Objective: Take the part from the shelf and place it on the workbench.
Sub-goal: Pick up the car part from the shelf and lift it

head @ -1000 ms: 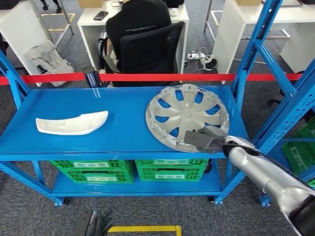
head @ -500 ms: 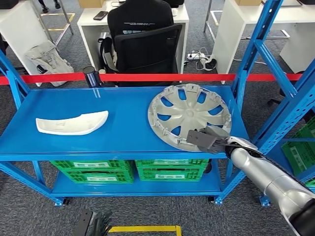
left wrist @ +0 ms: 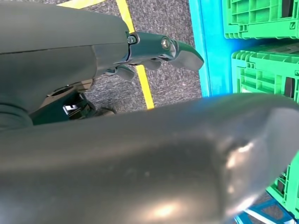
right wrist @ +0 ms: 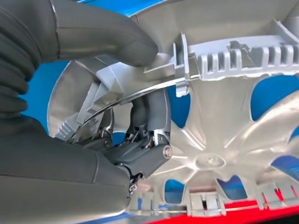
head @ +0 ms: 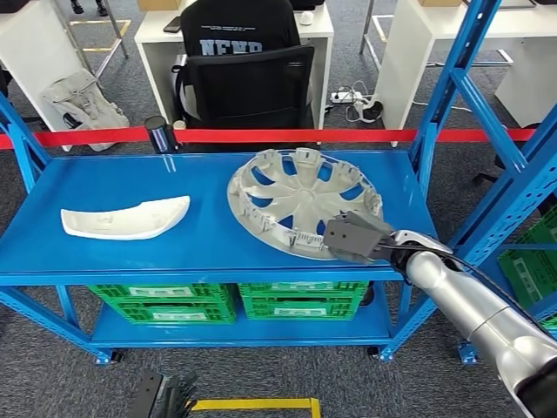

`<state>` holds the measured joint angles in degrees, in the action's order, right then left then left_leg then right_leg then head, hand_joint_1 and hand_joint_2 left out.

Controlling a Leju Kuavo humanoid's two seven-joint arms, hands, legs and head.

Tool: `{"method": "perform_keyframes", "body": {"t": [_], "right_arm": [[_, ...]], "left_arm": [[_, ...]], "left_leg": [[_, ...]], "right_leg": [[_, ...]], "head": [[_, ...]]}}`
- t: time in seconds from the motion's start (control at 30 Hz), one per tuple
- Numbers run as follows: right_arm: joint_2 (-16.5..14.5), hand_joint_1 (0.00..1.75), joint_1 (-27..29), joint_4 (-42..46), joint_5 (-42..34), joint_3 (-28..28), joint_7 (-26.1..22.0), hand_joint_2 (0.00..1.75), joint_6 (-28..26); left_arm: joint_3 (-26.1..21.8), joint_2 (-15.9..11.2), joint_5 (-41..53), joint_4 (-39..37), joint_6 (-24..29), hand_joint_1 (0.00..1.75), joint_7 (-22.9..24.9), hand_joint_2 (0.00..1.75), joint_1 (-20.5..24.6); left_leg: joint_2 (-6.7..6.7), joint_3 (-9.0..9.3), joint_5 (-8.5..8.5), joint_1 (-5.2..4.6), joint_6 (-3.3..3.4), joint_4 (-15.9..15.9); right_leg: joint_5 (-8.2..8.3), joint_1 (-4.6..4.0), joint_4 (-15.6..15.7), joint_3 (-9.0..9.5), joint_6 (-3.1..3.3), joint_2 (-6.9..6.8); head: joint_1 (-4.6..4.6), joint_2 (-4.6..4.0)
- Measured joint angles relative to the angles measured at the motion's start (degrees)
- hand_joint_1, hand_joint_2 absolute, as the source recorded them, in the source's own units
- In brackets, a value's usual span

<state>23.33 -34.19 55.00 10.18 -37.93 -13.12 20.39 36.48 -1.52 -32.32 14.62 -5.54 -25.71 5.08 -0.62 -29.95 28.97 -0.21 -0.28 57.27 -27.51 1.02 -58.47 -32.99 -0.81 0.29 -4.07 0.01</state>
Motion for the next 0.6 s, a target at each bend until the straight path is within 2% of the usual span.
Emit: {"method": "perform_keyframes", "body": {"t": [0.3, 0.57, 0.6], "right_arm": [[-0.8, 1.75, -3.7, 6.8, -6.6, 0.2, -1.1, 1.75, 4.6], [-1.4, 1.75, -5.2, 11.0, -10.2, -0.3, -2.0, 1.75, 5.6], [-1.4, 1.75, -5.2, 11.6, -11.1, -0.3, -2.2, 1.75, 5.8]], "left_arm": [[0.0, -0.1, -0.1, 0.0, -0.3, 0.0, -1.0, 0.0, 0.0], [0.0, -0.2, -0.3, 0.0, -0.3, 0.0, -2.0, 0.0, 0.0], [0.0, -0.2, -0.2, 0.0, -0.3, 0.0, -2.2, 0.44, 0.0]], "left_leg": [[-0.04, -0.08, -0.01, 0.0, 0.01, 0.0], [-0.04, -0.09, -0.01, 0.0, 0.01, 0.0], [-0.04, -0.08, -0.01, 0.0, 0.01, 0.0]], "right_leg": [[0.0, 0.0, 0.0, -0.06, 0.0, -0.04], [-0.01, 0.0, 0.0, -0.07, 0.0, -0.04], [-0.01, 0.0, 0.0, -0.08, 0.0, -0.04]], "head": [[0.0, -0.01], [0.0, -0.01], [0.0, -0.01]]}}
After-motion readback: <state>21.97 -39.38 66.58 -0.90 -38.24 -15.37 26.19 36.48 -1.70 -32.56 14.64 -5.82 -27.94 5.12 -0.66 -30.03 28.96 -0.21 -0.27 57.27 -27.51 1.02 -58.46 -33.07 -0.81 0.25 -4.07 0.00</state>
